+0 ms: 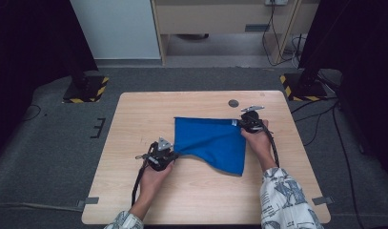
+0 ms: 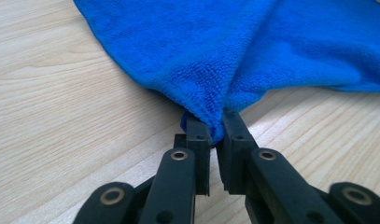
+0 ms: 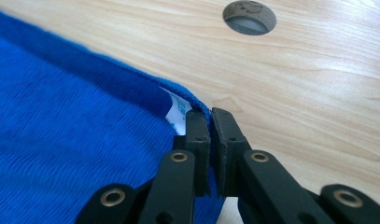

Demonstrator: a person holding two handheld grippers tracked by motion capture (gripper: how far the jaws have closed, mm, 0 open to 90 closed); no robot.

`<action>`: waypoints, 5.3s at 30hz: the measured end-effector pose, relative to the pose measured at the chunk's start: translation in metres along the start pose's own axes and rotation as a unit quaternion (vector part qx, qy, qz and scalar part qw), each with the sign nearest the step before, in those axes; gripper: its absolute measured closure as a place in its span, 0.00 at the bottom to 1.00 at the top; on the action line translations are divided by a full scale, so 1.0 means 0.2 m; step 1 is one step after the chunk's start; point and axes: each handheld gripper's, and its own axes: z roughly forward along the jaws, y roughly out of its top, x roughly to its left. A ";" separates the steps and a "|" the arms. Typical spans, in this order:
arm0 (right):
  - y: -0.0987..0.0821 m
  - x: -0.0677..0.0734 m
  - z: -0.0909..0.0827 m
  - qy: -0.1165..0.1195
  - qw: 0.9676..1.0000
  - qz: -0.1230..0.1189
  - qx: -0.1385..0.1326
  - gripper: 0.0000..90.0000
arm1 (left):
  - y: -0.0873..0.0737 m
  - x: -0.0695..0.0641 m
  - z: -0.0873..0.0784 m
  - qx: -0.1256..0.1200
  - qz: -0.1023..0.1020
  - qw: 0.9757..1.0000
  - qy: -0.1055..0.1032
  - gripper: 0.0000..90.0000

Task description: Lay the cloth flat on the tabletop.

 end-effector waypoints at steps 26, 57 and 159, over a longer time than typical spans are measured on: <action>-0.01 -0.02 -0.13 0.002 0.999 0.011 -0.052 0.36 | -0.02 -0.04 0.02 0.019 0.019 1.000 0.010 0.67; -0.55 0.47 -0.64 0.125 0.984 -0.116 -0.052 0.49 | -0.11 -0.06 -0.05 0.010 0.038 0.999 0.004 0.69; -0.58 0.42 -0.77 0.108 0.983 -0.147 -0.035 0.96 | -0.05 0.02 -0.25 -0.009 0.023 0.996 -0.090 0.99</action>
